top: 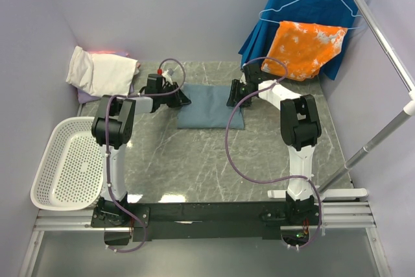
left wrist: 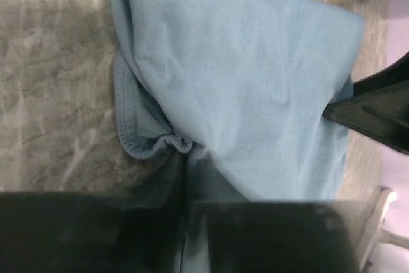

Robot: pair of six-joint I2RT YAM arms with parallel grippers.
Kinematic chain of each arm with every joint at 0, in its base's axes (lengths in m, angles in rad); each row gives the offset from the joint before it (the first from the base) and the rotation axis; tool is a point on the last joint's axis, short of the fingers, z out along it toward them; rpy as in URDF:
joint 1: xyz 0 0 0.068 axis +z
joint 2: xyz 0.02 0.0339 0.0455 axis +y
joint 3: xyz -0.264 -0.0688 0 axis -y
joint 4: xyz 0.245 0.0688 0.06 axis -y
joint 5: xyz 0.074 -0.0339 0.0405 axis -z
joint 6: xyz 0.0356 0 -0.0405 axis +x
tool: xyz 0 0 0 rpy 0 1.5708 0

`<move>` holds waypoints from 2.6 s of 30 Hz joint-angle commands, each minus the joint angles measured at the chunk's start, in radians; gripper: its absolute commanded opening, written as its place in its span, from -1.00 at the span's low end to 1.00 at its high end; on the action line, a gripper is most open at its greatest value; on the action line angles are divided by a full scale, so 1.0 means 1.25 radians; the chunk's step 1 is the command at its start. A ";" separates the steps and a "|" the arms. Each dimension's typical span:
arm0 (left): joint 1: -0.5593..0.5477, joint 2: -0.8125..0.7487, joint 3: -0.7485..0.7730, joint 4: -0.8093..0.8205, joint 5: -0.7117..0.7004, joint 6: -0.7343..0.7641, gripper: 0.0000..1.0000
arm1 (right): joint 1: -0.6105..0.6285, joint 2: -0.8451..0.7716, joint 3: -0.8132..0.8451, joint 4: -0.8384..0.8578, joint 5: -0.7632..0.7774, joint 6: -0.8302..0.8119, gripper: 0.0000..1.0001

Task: Fold and stack the t-shirts
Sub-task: Put the neatly folded tshirt into the corner of the board with the left arm

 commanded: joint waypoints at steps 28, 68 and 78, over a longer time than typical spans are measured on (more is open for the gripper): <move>-0.041 -0.050 -0.093 -0.020 -0.027 0.007 0.97 | -0.032 -0.074 -0.070 0.033 0.077 0.001 0.15; 0.118 0.026 0.679 -0.604 -0.234 0.216 -0.99 | -0.033 -0.035 -0.091 0.050 -0.018 -0.008 0.18; 0.424 0.082 0.855 -0.643 -0.210 0.253 -0.99 | -0.032 0.006 -0.043 0.029 -0.041 -0.011 0.18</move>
